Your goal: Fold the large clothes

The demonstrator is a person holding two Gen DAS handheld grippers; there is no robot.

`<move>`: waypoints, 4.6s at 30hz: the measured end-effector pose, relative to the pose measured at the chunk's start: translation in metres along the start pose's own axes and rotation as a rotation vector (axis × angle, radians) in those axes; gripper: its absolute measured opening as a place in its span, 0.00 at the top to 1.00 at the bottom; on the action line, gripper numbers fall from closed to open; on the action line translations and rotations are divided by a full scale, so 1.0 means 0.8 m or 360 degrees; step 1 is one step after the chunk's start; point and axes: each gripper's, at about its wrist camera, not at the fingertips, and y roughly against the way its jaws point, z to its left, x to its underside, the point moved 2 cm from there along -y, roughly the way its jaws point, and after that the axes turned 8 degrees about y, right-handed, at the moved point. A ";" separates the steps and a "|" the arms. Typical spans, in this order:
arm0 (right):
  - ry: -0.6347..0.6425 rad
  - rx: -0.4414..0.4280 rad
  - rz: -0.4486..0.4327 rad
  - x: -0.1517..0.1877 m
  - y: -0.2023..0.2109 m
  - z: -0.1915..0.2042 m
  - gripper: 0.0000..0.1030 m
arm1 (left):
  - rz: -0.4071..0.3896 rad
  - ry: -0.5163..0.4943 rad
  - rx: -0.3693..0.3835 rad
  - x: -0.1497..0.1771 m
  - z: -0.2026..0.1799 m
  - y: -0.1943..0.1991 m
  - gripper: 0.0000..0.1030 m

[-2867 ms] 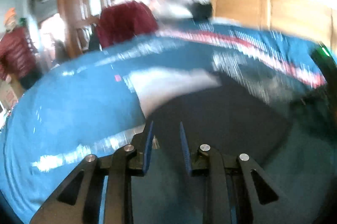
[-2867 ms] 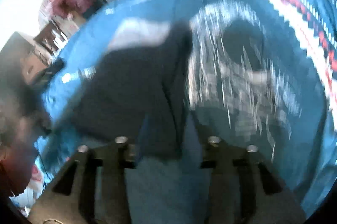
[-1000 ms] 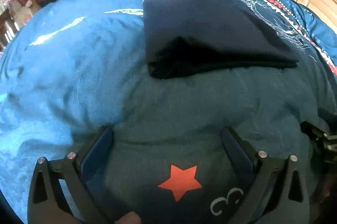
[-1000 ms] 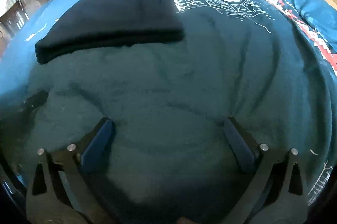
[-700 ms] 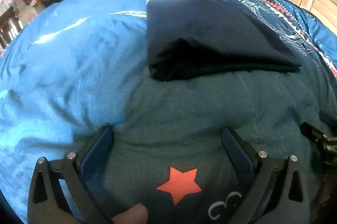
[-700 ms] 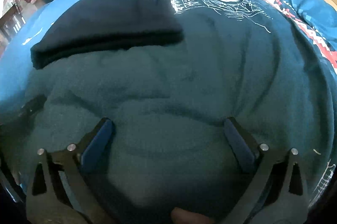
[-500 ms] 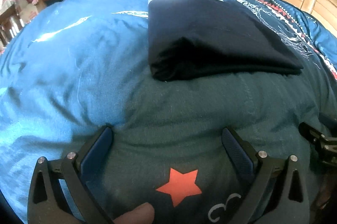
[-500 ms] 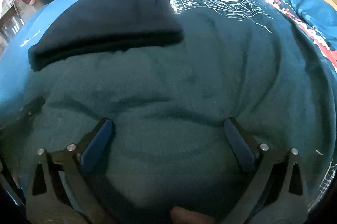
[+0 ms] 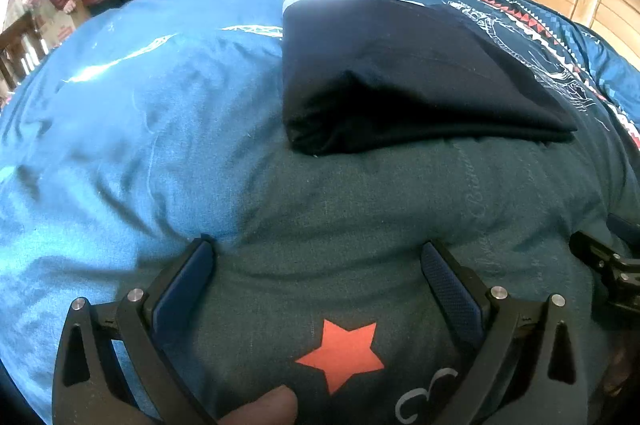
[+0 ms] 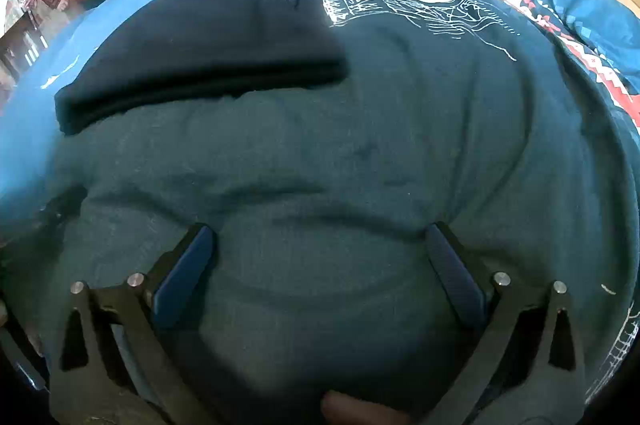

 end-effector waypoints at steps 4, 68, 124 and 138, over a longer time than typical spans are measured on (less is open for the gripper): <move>-0.0001 0.0001 0.0000 0.001 0.000 0.001 0.00 | -0.0001 0.0000 0.0000 0.000 0.000 0.000 0.00; -0.0006 0.0002 -0.0002 0.001 0.000 0.002 0.00 | -0.0004 -0.0001 0.0004 0.001 -0.001 0.000 0.00; 0.0092 0.0103 -0.0456 -0.146 0.300 0.060 0.00 | -0.0619 0.0073 0.0115 -0.145 -0.032 0.353 0.00; 0.0089 0.0109 -0.0499 -0.142 0.332 0.066 0.00 | -0.0623 0.0058 0.0126 -0.132 -0.029 0.391 0.00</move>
